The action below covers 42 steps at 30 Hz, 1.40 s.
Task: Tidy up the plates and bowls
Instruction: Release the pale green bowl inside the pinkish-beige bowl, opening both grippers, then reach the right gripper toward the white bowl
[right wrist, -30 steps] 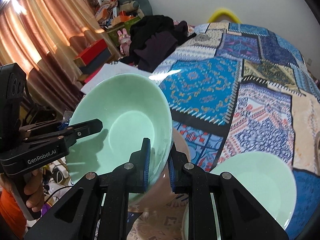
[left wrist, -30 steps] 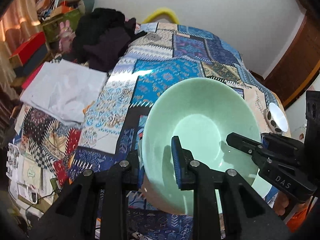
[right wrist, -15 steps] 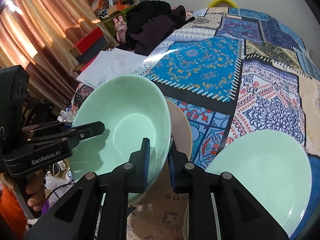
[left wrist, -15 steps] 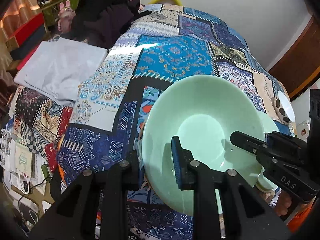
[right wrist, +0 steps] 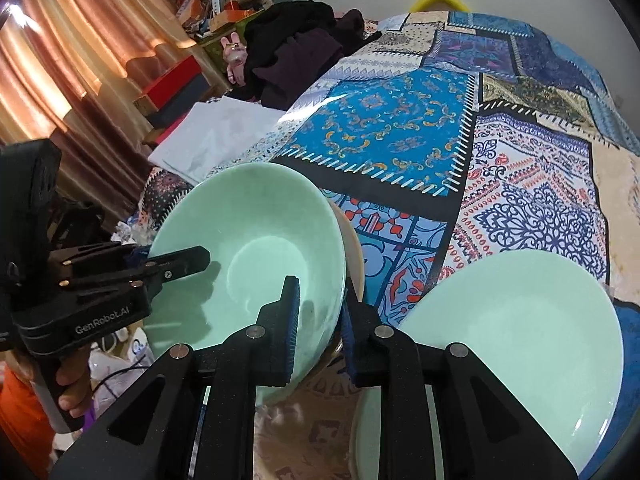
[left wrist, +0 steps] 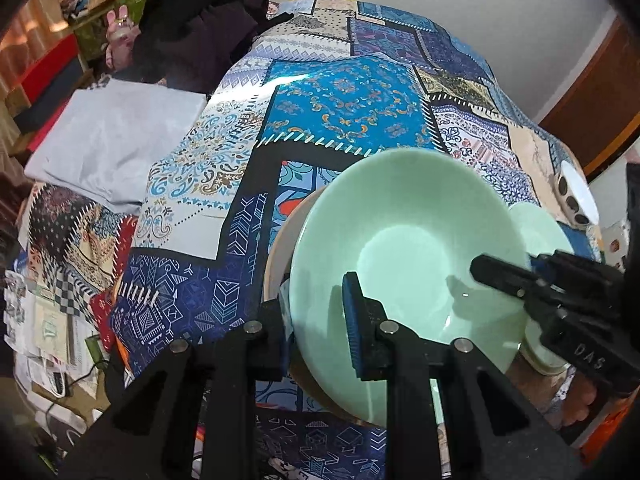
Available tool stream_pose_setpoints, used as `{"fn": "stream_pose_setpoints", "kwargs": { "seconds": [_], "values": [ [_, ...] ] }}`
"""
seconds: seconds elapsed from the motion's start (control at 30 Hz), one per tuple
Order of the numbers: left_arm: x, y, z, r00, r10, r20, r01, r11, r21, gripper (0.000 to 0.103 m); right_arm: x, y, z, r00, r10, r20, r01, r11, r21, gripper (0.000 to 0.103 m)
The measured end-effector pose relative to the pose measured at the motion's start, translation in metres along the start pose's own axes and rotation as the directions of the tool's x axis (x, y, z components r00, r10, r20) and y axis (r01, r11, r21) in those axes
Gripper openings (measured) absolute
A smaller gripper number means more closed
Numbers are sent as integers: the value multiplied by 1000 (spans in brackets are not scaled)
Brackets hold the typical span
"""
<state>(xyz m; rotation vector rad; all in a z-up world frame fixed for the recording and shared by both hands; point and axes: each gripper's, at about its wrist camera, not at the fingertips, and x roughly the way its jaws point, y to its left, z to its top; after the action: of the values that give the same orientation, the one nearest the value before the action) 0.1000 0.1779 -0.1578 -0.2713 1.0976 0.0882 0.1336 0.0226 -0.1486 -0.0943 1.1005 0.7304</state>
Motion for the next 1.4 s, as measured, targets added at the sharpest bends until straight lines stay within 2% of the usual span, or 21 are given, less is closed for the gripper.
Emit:
{"fn": "stream_pose_setpoints", "kwargs": {
  "seconds": [0.37, 0.47, 0.6, 0.77, 0.97, 1.13, 1.4],
  "values": [
    [-9, -6, 1, 999, 30, 11, -31, 998, 54, 24, -7, -4, -2, 1000, -17, 13, 17, 1000, -16, 21],
    [-19, -10, 3, 995, 79, 61, -83, 993, 78, 27, -12, -5, -1, 1000, -13, 23, 14, 1000, -24, 21],
    [-31, -17, 5, 994, 59, 89, -68, 992, 107, 27, -24, -6, -1, 998, -38, 52, 40, 998, -40, 21],
    [-45, -35, 9, 990, 55, 129, -72, 990, 125, 33, -52, -18, 0, 991, -70, 114, 75, 996, -42, 24],
    [-60, -61, 18, 986, 13, 167, -32, 993, 109, 42, -97, -50, -2, 971, -141, 194, 147, 989, -14, 33],
    [-72, -93, 31, 974, -15, 228, -13, 993, 119, 61, -136, -93, -9, 939, -234, 253, 230, 972, 48, 45],
    [-69, -155, 60, 967, -66, 248, 33, 990, 137, 82, -188, -181, -29, 885, -377, 273, 326, 921, 215, 47]
  ]
}}
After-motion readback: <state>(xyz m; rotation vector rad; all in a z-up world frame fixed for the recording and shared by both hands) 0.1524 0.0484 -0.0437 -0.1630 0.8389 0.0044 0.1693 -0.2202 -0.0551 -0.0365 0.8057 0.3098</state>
